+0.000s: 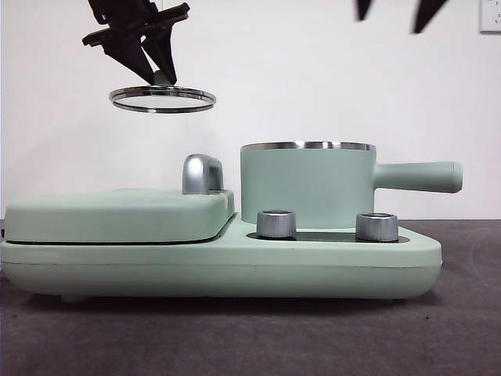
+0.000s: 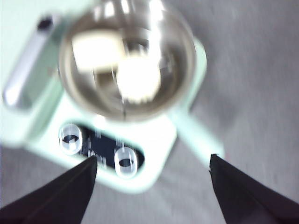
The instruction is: Put the buns in a small steamer
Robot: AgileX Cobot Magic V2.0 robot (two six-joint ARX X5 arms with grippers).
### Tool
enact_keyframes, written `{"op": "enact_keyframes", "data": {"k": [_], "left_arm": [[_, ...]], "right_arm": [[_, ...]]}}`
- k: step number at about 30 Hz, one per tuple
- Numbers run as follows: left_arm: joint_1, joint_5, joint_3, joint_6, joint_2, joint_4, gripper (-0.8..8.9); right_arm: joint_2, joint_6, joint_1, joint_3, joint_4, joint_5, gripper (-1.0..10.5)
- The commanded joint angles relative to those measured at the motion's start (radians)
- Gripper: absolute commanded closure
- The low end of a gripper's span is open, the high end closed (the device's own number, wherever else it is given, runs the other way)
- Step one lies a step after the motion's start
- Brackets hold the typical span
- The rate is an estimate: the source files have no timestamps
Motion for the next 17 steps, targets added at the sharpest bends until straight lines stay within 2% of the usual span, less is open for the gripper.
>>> {"op": "enact_keyframes", "data": {"k": [1,5,10,17], "left_arm": [[-0.023,0.009,0.042,-0.006,0.011,0.020,7.58],[-0.059,0.009,0.042,-0.006,0.011,0.007,7.58],[-0.114,0.029,0.042,-0.006,0.011,-0.024,7.58],[-0.184,0.032,0.042,-0.006,0.011,-0.047,7.58]], "right_arm": [[-0.100,0.018,0.007,-0.121,-0.080,0.001,5.6],[-0.275,0.021,0.007,-0.305,-0.066,0.000,5.6],[-0.529,0.058,0.007,-0.539,0.085,-0.034,5.6],[-0.839,0.063,0.007,-0.770,0.242,-0.050,5.6]]}}
